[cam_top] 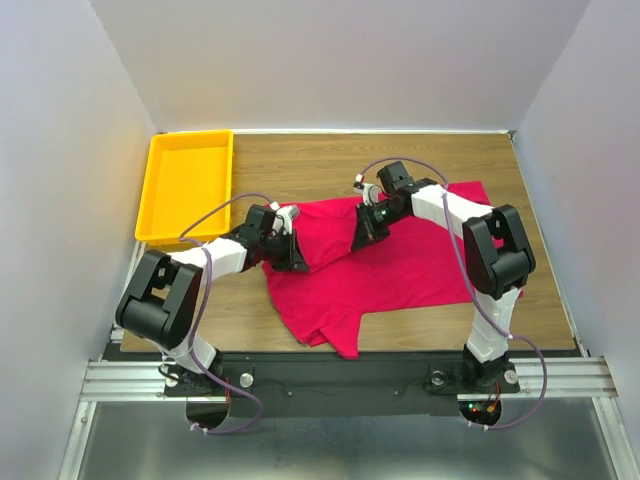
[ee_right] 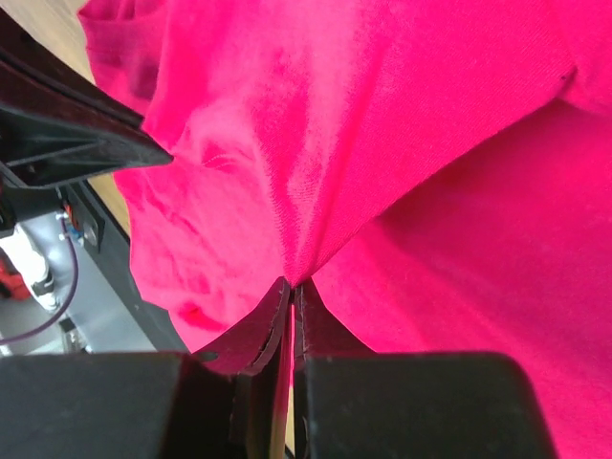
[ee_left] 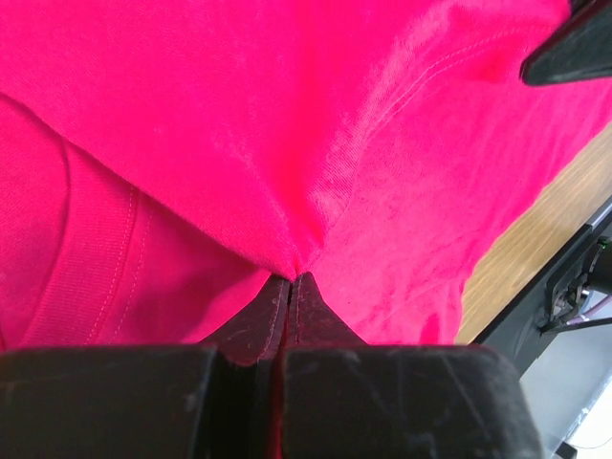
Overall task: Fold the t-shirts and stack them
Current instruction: Fold the tshirt
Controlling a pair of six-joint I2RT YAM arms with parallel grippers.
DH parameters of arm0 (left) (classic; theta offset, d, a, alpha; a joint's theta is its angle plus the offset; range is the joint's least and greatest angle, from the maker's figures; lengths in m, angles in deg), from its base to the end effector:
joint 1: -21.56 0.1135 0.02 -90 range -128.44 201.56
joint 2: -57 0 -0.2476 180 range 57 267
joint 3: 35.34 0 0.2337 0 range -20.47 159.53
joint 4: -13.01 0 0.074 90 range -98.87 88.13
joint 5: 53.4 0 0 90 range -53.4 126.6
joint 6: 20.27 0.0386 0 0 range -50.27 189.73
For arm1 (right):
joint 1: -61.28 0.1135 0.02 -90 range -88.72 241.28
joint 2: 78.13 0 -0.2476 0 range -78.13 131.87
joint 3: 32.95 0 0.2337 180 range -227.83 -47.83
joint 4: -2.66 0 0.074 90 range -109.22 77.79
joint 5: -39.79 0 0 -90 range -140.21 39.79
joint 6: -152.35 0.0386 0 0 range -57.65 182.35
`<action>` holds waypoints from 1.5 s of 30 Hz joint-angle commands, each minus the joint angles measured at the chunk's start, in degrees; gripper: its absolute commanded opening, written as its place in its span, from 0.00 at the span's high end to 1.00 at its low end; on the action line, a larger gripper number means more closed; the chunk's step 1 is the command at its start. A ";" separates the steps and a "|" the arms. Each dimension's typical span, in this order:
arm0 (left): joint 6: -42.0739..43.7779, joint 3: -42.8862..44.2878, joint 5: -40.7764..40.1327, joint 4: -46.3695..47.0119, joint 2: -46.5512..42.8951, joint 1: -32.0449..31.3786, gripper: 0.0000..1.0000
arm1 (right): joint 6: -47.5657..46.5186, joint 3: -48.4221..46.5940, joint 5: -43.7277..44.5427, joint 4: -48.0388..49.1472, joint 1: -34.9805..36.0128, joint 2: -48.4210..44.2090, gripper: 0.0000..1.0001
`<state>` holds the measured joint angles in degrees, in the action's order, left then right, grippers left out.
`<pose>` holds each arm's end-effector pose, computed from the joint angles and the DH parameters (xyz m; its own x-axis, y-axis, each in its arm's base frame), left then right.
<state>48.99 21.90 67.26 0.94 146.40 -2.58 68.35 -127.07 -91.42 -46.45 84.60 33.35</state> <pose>0.2585 -0.1374 0.1619 -0.8380 0.0417 -0.5441 0.4154 0.6954 -0.5864 0.3342 0.1717 0.1797 -0.8937 -0.2996 -0.3339 -0.4484 0.6214 0.6425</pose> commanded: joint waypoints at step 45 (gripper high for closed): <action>-3.00 25.31 -20.63 4.31 16.06 13.15 0.44 | -15.23 -7.86 -5.19 -4.26 -39.47 -7.77 0.39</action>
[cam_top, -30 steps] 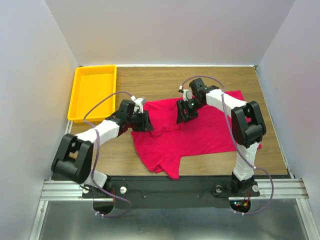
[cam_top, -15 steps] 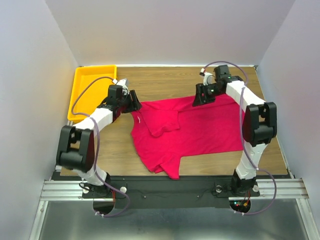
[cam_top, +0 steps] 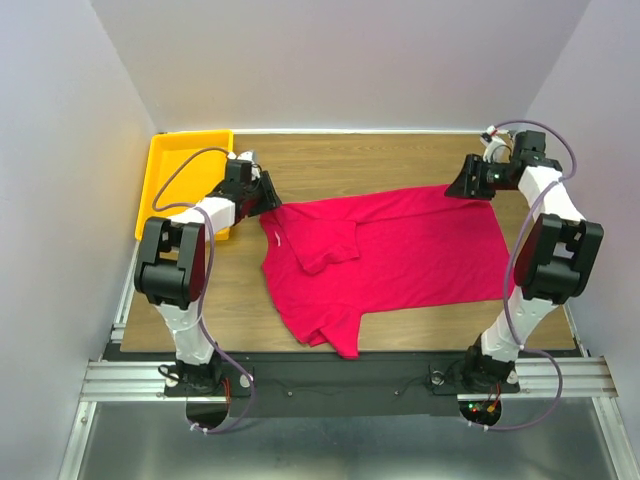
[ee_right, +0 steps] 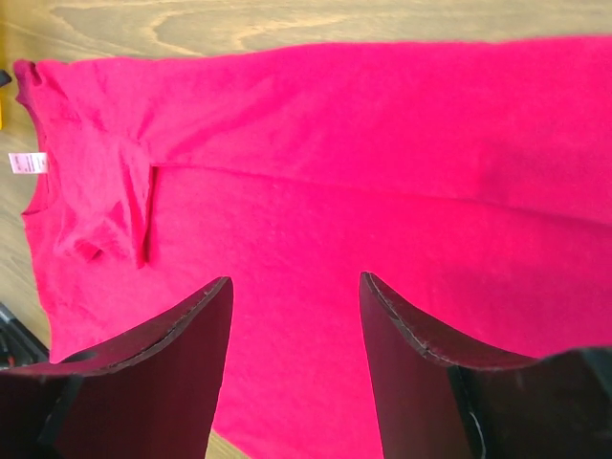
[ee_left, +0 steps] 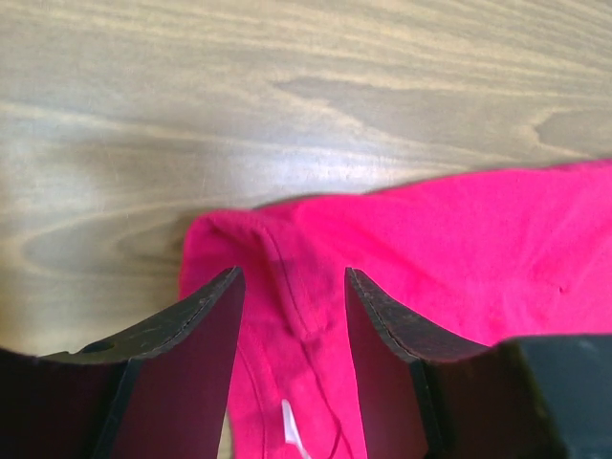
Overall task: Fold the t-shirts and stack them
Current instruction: Fold the tshirt
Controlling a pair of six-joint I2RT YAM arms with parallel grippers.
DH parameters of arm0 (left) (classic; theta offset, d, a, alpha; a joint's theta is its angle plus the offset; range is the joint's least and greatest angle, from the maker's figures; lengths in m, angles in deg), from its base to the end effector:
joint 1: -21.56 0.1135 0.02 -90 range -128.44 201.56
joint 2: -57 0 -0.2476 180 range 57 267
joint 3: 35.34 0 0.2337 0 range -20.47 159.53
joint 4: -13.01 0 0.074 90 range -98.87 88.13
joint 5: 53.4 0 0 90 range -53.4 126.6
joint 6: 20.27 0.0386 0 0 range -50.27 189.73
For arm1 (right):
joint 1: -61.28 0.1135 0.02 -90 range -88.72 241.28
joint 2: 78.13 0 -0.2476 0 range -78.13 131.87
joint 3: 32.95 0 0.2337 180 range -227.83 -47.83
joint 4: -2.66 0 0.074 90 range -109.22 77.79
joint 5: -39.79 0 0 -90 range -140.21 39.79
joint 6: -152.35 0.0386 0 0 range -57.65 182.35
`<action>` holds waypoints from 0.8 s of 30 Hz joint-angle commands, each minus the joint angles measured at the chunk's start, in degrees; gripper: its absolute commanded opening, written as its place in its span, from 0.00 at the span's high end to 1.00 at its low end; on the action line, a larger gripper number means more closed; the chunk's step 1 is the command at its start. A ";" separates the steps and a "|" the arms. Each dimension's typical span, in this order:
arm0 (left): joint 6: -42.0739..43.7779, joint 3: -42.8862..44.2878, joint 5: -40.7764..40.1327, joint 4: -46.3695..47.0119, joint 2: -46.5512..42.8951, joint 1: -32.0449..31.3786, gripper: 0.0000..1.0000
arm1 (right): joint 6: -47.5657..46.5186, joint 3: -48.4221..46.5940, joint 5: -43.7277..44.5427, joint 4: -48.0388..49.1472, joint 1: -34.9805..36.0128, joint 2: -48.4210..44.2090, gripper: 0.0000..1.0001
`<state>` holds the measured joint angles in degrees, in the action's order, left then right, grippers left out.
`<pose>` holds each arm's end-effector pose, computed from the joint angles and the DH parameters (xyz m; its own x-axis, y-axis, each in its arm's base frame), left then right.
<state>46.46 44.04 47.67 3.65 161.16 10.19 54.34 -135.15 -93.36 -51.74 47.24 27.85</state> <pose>0.3763 -0.0832 0.1928 -0.6434 -0.2661 -0.7178 0.1035 0.8988 -0.4260 0.3704 -0.0654 0.2493 -0.7922 0.0933 -0.6031 -0.2860 0.8162 0.5020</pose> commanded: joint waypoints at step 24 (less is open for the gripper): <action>-1.17 8.53 -0.26 3.18 7.55 2.23 1.00 | -2.80 1.99 0.79 1.21 -14.17 0.99 0.39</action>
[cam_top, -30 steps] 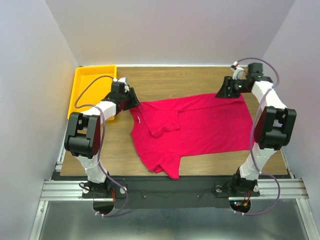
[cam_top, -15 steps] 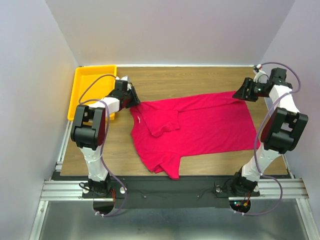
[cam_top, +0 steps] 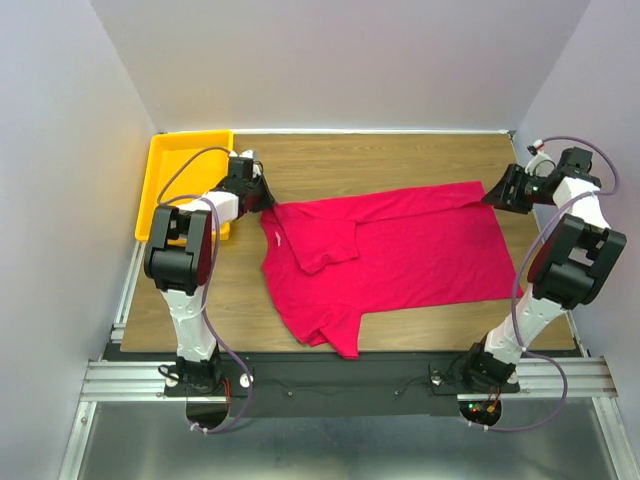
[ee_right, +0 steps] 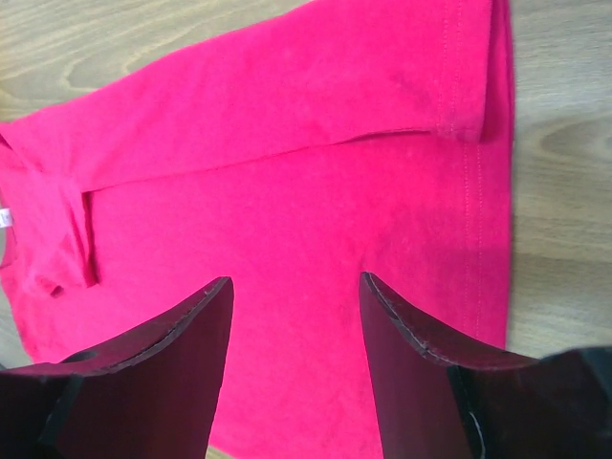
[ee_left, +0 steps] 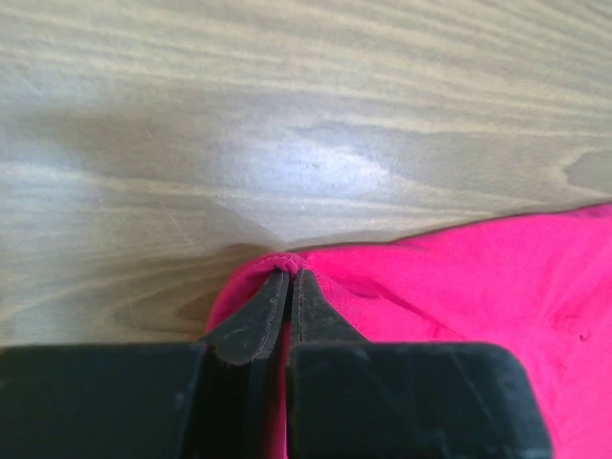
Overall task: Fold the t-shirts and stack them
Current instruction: Fold the tshirt
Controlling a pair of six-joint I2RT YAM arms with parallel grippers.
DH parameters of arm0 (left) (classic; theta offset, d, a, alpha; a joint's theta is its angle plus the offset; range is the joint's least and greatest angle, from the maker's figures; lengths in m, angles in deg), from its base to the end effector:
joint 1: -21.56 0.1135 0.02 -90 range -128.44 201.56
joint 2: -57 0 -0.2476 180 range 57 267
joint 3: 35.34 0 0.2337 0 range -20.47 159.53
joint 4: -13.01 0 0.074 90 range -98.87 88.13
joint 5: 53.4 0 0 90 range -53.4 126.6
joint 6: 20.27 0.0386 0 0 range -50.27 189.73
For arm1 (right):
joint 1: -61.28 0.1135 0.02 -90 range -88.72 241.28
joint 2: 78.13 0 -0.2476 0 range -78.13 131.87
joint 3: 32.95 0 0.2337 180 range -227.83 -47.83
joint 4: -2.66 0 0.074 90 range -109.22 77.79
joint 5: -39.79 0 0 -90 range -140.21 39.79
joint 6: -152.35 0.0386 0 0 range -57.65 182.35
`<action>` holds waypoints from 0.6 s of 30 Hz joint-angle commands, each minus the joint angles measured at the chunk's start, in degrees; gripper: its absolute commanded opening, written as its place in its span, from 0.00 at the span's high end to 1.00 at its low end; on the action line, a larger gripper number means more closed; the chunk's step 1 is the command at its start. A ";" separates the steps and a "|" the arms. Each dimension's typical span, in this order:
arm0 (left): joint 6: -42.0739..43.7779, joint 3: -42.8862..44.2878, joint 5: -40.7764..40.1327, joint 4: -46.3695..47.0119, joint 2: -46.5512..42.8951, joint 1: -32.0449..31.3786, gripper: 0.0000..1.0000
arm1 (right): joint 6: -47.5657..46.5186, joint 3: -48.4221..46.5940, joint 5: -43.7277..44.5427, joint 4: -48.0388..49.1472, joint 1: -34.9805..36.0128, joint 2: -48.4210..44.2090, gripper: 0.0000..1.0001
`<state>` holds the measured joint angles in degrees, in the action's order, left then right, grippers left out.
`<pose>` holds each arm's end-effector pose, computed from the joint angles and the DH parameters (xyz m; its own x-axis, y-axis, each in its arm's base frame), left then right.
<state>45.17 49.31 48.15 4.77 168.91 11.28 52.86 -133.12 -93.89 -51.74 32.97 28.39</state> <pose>0.4032 -0.0810 0.1712 -0.6590 -0.2943 -0.6921 0.0674 0.8934 -0.4441 0.3406 -0.1532 0.2361 -0.7652 0.2767 -0.5813 -0.0814 0.8541 0.5138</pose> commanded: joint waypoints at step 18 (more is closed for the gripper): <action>-0.85 5.63 -0.57 2.86 3.74 2.64 0.98 | 2.38 -8.12 6.24 4.99 0.02 10.90 0.47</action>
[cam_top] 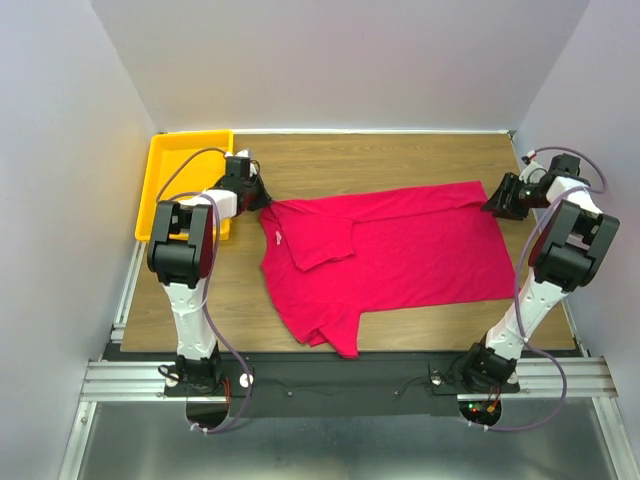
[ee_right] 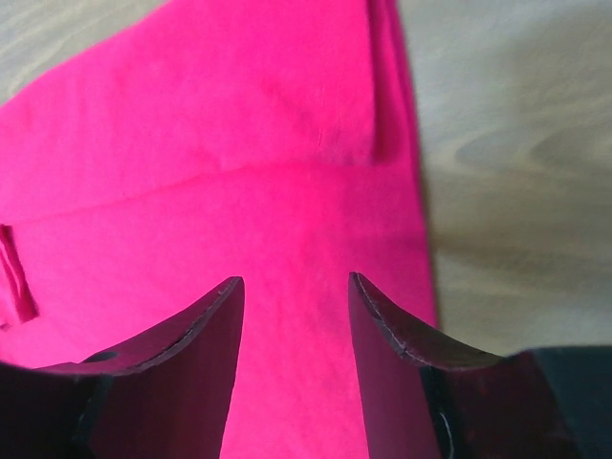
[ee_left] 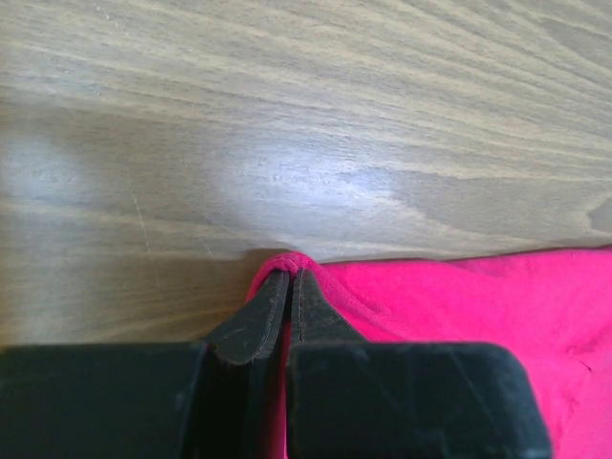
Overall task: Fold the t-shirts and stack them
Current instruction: Fold the tshirt
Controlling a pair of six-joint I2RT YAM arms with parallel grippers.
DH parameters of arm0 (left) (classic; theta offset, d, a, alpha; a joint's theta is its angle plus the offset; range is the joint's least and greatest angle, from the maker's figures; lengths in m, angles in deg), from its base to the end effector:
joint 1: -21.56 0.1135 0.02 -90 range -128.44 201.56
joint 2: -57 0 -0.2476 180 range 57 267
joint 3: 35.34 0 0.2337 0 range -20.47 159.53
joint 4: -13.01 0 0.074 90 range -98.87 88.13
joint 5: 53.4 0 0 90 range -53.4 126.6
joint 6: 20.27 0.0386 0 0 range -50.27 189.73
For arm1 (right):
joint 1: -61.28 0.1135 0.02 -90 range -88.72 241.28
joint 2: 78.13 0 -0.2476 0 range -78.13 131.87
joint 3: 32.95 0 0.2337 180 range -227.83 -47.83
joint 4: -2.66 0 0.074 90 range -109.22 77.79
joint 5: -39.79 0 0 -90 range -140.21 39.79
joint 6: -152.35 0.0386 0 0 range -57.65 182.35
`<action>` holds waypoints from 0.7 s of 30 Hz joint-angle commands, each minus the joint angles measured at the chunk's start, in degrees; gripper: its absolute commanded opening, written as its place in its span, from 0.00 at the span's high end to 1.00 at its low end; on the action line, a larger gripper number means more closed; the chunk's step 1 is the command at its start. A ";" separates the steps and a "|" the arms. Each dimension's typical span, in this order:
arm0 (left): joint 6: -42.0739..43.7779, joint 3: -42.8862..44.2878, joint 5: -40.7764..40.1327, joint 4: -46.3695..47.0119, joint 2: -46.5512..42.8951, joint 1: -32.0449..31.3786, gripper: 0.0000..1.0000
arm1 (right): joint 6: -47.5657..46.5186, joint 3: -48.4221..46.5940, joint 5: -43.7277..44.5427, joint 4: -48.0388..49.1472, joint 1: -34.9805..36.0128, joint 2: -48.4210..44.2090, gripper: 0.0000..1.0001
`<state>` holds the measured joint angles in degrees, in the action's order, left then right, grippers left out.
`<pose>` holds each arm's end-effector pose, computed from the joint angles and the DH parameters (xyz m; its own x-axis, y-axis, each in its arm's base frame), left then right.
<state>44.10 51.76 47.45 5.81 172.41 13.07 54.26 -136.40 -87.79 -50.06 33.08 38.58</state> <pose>0.4174 -0.0696 0.1613 -0.6462 -0.3331 -0.6866 0.0189 0.8925 -0.4507 0.3648 -0.1689 0.1855 -0.8189 0.3125 -0.4814 0.0409 0.8684 0.4942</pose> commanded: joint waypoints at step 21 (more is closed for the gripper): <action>2.42 7.05 5.14 2.07 -6.51 1.28 0.63 | 2.65 -18.10 2.15 4.53 3.15 8.71 0.48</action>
<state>44.97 55.54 50.86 5.97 172.72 13.93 57.23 -149.51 -87.51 -47.63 33.95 44.81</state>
